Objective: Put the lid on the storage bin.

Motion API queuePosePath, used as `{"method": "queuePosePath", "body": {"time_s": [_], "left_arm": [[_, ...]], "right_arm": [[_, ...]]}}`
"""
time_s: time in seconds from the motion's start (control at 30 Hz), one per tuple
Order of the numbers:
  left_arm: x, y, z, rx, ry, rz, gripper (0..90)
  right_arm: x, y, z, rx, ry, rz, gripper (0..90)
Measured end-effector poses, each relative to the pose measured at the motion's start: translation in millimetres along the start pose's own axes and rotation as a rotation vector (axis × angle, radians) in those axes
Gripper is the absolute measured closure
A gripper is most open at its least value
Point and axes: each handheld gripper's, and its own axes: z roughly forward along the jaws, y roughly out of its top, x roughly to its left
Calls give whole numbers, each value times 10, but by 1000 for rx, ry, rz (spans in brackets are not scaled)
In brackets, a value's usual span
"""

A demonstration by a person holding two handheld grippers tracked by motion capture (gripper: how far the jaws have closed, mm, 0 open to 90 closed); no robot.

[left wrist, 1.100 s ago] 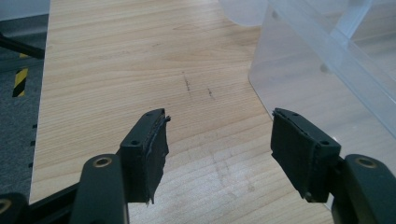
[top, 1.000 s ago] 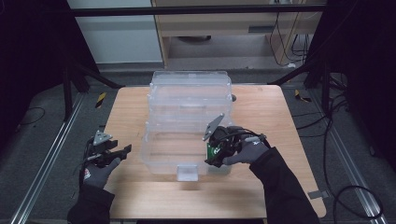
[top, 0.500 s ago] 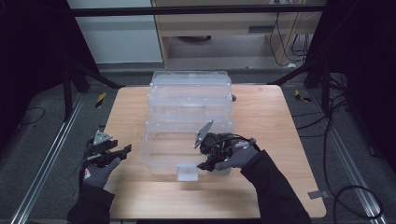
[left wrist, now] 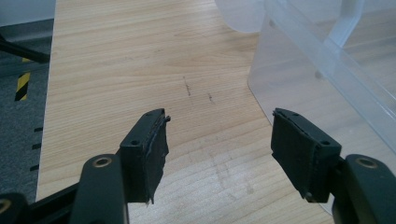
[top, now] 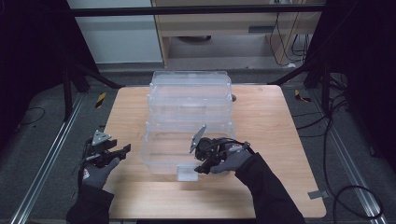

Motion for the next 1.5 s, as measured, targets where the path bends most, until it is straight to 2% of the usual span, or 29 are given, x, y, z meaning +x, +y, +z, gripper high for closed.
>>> {"method": "queuePosePath", "body": {"time_s": [0.13, 0.43, 0.7, 0.97, 1.17, 1.37, 1.5], "left_arm": [[-3, 3, -6, -2, 0, 1, 352], [-5, 12, -14, -6, -2, 0, 352], [-42, 67, -63, -23, -12, 18, 364], [-53, 102, -103, -35, -21, 22, 368], [-65, 201, -193, -66, -48, 58, 370], [-103, 354, -267, -84, -81, 155, 350], [-110, 456, -256, -67, -113, 189, 349]], "right_arm": [[8, -4, 44, 7, 8, 9, 558], [-8, -15, 90, 4, 19, 12, 673], [-44, -5, 111, 13, 55, 15, 675], [-51, 2, 116, 18, 61, 27, 674], [-60, -1, 120, 16, 69, 20, 676], [-62, 7, 123, 24, 70, 7, 677], [-63, 8, 124, 26, 71, 6, 677]]}}
